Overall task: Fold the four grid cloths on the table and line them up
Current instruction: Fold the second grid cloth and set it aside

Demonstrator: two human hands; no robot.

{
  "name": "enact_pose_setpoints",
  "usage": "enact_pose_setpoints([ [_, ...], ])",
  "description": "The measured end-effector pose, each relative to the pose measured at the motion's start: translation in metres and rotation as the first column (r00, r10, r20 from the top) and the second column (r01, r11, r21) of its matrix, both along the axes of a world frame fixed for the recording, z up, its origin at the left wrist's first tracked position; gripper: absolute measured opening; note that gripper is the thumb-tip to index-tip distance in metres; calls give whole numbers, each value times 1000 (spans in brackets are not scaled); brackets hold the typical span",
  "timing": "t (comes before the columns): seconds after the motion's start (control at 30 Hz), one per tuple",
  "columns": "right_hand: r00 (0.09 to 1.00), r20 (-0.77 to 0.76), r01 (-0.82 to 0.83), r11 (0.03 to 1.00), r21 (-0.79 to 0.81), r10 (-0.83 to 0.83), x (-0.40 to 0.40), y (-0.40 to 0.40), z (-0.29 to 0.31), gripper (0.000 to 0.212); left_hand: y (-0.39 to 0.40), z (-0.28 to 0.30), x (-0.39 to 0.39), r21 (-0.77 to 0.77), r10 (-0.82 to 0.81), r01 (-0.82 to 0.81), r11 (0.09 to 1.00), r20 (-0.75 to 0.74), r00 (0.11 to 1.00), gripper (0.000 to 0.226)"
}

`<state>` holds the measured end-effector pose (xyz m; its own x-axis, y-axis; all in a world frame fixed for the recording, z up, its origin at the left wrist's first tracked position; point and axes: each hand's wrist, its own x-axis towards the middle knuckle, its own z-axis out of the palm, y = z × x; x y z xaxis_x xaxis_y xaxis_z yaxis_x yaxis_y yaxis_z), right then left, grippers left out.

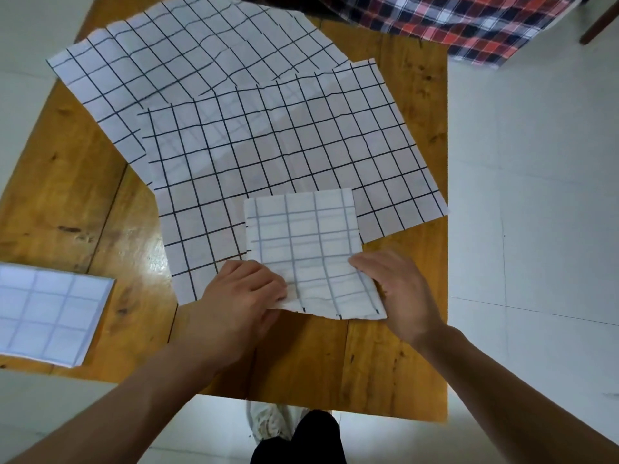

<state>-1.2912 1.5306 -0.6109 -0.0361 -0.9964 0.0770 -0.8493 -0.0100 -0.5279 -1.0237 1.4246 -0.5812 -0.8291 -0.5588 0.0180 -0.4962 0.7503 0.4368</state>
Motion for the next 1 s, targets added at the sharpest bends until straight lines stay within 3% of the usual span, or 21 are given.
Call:
enact_pose_setpoints([
  [0.17, 1000, -19, 11, 999, -32, -12, 0, -1, -3, 62, 3, -7, 9, 76, 23, -21, 997, -32, 999, 28],
  [0.37, 997, 65, 35, 998, -43, -32, -2, -3, -1, 57, -4, -5, 23, 123, 14, -1, 992, -106, 994, 23],
  [0.5, 997, 63, 40, 998, -53, -36, -2, -5, 0, 54, -9, -13, 23, 126, 94, -88, 988, -46, 994, 51],
  [0.63, 996, 75, 43, 999, 4, -43, -4, -4, 0, 56, -14, -18, 21, 135, 140, -136, 981, -24, 990, 53],
  [0.77, 991, 75, 106, 991, 78, -112, -4, -8, 4, 44, -10, -20, 20, 179, 244, -234, 956, -36, 969, 45],
  [0.83, 985, 101, 131, 988, 82, -139, -2, -13, 8, 24, -8, -21, 18, 190, 314, -300, 935, -50, 948, 31],
  [0.93, 965, 139, 207, 972, 115, -222, 2, -20, 13, 20, -9, -20, 12, 209, 406, -392, 896, -27, 913, 8],
  [1.0, 944, 160, 266, 952, 153, -290, 4, -25, 14, 12, -11, -20, 9, 225, 454, -440, 869, -14, 891, 5],
])
